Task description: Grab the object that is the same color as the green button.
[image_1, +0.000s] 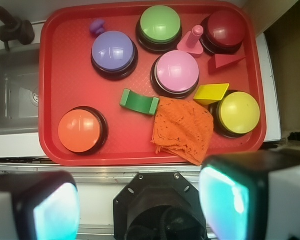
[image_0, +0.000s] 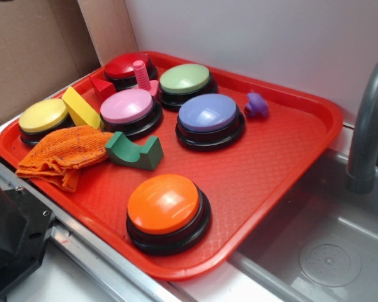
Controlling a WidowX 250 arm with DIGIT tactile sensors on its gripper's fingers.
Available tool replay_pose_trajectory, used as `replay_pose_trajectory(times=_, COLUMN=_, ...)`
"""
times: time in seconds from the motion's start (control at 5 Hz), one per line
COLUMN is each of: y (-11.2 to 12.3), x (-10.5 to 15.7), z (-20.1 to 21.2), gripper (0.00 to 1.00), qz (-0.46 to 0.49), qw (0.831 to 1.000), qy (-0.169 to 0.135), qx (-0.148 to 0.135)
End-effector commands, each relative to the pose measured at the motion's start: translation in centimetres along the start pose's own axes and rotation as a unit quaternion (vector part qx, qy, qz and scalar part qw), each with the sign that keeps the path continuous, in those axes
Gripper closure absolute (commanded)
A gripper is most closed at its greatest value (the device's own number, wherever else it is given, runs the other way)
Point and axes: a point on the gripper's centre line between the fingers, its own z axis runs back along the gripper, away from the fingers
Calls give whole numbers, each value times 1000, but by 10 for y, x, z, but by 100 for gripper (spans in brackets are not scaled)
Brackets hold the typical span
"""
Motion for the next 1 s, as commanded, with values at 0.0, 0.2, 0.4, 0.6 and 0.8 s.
replay_pose_trajectory(times=0.0, y=0, x=0, z=0, gripper=0, qz=0, qw=1000, qy=0, qx=0)
replay_pose_trajectory(times=0.2, y=1, x=9, z=-13, gripper=0, qz=67, qw=997, qy=24, qx=-4)
replay_pose_trajectory(times=0.4, y=-1, x=23, z=-37, gripper=0, qz=189, qw=981, qy=27, qx=29)
replay_pose_trajectory(times=0.6, y=-2, x=40, z=-70, gripper=0, qz=276, qw=961, qy=18, qx=13)
replay_pose_trajectory(times=0.8, y=-5, x=53, z=-107, gripper=0, qz=299, qw=954, qy=21, qx=20)
